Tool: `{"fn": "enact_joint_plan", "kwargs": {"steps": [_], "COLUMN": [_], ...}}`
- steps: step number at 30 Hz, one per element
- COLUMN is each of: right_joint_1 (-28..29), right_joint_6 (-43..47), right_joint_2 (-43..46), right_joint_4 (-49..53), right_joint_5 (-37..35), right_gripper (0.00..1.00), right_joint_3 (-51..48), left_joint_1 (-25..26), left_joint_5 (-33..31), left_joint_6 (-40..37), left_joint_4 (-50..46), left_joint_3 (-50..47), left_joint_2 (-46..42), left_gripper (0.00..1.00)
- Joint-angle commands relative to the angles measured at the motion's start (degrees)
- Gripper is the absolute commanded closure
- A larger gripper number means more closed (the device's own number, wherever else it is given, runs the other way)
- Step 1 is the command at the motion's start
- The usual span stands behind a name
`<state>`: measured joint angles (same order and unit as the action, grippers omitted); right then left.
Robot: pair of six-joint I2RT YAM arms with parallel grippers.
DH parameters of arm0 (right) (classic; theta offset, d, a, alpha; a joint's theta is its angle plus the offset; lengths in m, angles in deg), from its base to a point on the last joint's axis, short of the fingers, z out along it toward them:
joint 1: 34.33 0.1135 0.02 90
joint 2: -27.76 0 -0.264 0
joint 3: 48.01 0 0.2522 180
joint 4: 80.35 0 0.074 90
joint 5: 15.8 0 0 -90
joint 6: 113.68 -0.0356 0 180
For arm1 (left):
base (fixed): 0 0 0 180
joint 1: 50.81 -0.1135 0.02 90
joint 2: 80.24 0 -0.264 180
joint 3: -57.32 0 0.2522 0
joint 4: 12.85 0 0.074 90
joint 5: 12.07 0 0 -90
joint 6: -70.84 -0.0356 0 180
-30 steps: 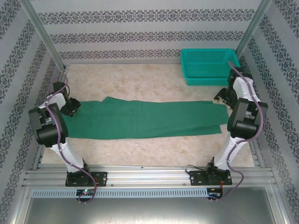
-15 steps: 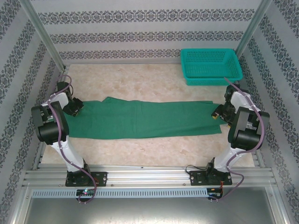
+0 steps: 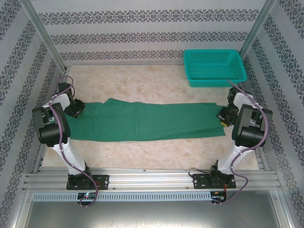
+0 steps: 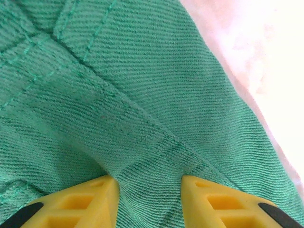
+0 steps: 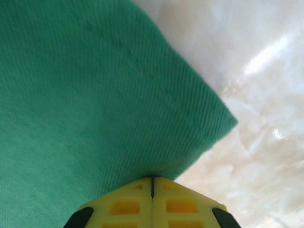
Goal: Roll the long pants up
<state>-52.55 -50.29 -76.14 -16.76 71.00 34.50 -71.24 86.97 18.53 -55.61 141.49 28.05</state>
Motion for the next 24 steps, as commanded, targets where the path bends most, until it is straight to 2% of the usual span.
{"fn": "enact_joint_plan", "kwargs": {"steps": [1, 7, 8, 9, 10, 11, 12, 14, 15, 24], "right_joint_1": [0.49, 0.47, 0.39, 0.42, 0.36, 0.41, 0.49, 0.56, 0.71, 0.88], "right_joint_6": [-0.28, 0.24, 0.49, 0.46, 0.58, 1.08, 1.0, 1.3, 1.3, -0.79], "right_joint_2": [3.59, 11.73, 12.57, 12.98, 13.04, 13.05, 12.91, 12.86, 12.78, 3.21], "right_joint_4": [1.46, 3.97, 4.23, 4.79, 5.21, 5.22, 5.3, 4.51, 3.87, 0.22], "right_joint_5": [-1.28, -0.8, -0.04, 0.46, 1.64, 2.99, 3.33, 3.98, 4.25, 5.03], "right_gripper": [1.0, 1.0, 0.86, 0.59, 0.42, 0.35, 0.23, 0.18, 0.04, 0.03], "right_joint_3": [2.13, -0.65, -1.42, -2.08, -2.83, -3.74, -4.78, -6.8, -7.71, -5.73], "left_joint_1": [0.91, 1.09, 1.17, 1.26, 1.35, 1.43, 1.44, 1.46, 1.45, 1.44], "left_joint_5": [1.03, 1.68, 1.77, 1.82, 1.87, 1.96, 2.07, 1.96, 2.0, 2.39], "left_joint_6": [-0.6, -0.51, -0.51, -0.51, -0.51, -0.51, -0.53, -0.54, -0.52, -0.88], "left_joint_4": [0.78, 1.21, 1.3, 1.31, 1.22, 1.22, 1.3, 1.28, 1.37, 1.66], "left_joint_3": [1.29, 0.63, 0.5, 0.43, 0.51, 0.6, 0.63, 0.78, 0.81, 1.13], "left_joint_2": [0.52, 0.59, 0.59, 0.54, 0.6, 0.55, 0.52, 0.5, 0.52, 2.07], "left_gripper": [0.61, 0.61, 0.61, 0.61, 0.61, 0.61, 0.61, 0.61, 0.61, 0.61]}}
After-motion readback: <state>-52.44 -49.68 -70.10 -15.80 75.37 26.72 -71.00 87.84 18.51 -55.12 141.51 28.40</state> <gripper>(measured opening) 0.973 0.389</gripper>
